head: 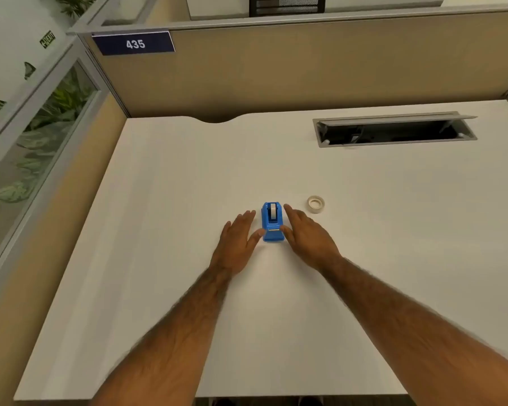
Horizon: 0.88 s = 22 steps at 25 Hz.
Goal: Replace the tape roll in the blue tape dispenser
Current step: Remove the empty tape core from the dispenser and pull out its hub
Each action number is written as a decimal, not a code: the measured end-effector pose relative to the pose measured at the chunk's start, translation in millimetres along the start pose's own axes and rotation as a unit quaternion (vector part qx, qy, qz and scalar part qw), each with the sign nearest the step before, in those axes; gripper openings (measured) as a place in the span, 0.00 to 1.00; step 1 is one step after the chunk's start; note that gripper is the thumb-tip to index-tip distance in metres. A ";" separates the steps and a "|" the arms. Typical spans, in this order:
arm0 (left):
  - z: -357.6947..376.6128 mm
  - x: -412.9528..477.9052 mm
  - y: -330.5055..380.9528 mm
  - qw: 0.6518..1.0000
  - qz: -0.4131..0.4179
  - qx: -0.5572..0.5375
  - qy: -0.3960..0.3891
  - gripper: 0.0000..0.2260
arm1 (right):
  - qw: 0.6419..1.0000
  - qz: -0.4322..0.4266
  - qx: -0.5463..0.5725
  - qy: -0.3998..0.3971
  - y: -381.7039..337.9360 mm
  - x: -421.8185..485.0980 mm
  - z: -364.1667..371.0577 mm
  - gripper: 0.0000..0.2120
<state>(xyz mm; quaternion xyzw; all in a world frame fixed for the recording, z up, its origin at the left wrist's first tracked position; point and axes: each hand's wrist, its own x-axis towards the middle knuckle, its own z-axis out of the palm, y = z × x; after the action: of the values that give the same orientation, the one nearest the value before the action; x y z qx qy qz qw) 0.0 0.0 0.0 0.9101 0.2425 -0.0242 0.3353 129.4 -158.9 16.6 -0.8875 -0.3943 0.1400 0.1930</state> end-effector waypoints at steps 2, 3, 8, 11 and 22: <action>-4.2 10.1 4.9 0.998 -0.021 -0.056 0.027 0.27 | 1.000 -0.015 -0.007 0.014 -4.3 14.3 -4.4 0.28; -5.8 14.9 6.9 0.996 -0.029 -0.074 0.037 0.26 | 1.000 -0.022 -0.014 0.016 -6.8 20.8 -7.0 0.27; -13.6 25.3 14.8 0.990 -0.030 -0.136 0.038 0.26 | 0.999 -0.036 -0.011 0.003 -14.2 38.6 -14.7 0.20; -15.4 32.3 17.1 0.987 -0.030 -0.153 0.035 0.26 | 0.999 -0.032 -0.019 -0.004 -16.7 46.8 -17.9 0.16; -13.4 37.8 20.6 0.986 -0.029 -0.161 0.042 0.24 | 0.998 -0.037 -0.036 -0.023 -19.5 59.9 -17.2 0.12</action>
<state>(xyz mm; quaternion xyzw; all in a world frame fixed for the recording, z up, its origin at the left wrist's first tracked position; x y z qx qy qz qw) 41.1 10.8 14.9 0.8371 0.2831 0.0437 0.4661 162.7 -105.7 34.8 -0.8750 -0.4364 0.1387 0.1570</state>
